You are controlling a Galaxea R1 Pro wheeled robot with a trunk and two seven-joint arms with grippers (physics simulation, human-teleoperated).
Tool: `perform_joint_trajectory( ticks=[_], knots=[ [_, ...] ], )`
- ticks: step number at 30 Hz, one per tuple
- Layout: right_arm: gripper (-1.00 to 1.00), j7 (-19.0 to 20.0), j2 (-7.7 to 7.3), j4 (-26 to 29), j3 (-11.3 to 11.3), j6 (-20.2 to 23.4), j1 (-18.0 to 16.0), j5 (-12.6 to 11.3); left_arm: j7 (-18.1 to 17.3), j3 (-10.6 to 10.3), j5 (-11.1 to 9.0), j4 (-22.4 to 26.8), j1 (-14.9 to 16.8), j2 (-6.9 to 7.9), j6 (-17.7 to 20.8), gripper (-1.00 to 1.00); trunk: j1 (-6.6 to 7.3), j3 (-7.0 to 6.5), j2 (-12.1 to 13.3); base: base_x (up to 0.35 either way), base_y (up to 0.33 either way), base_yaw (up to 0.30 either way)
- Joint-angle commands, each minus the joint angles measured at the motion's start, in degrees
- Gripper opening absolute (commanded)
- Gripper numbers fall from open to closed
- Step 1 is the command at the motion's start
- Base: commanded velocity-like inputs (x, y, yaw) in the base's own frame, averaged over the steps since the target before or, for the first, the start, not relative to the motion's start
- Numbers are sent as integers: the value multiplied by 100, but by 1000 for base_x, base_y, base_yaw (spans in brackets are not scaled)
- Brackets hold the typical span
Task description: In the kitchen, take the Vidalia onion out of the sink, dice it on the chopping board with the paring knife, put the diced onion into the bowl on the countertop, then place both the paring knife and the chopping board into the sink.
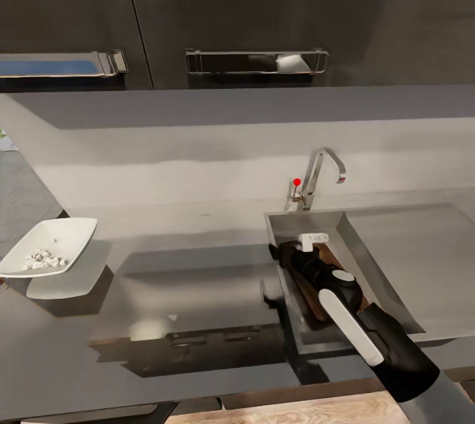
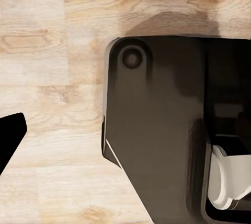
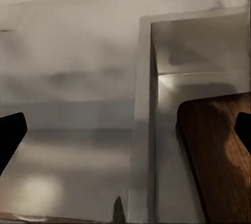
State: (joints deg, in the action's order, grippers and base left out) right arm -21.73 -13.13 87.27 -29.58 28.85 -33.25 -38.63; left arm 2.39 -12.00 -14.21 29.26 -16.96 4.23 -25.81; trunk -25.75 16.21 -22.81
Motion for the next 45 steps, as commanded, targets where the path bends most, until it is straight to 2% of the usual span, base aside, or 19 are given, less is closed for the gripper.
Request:
perform_joint_trajectory(
  ticks=[1, 11, 34, 45],
  knots=[
    [100, -35, -27, 9, -19, -25, -7, -57, 25, -48, -56, 9, 0, 8, -12, 100, -4, 10, -11, 0, 0, 0],
    [100, 28, -76, 9, -38, -115, 3, 98, 25, -48, -56, 9, 0, 8, -12, 100, -4, 10, -11, -57, 0, 0],
    [100, 37, -67, 9, -306, -124, 3, 102, 25, -48, -56, -26, 0, 8, -12, 100, -4, 10, -11, -323, 0, 0],
    [100, 37, -50, 9, -329, -143, 3, 102, 25, -48, -56, -26, -1, 8, -13, 100, -4, 10, -11, -332, 0, 0]
  ],
)
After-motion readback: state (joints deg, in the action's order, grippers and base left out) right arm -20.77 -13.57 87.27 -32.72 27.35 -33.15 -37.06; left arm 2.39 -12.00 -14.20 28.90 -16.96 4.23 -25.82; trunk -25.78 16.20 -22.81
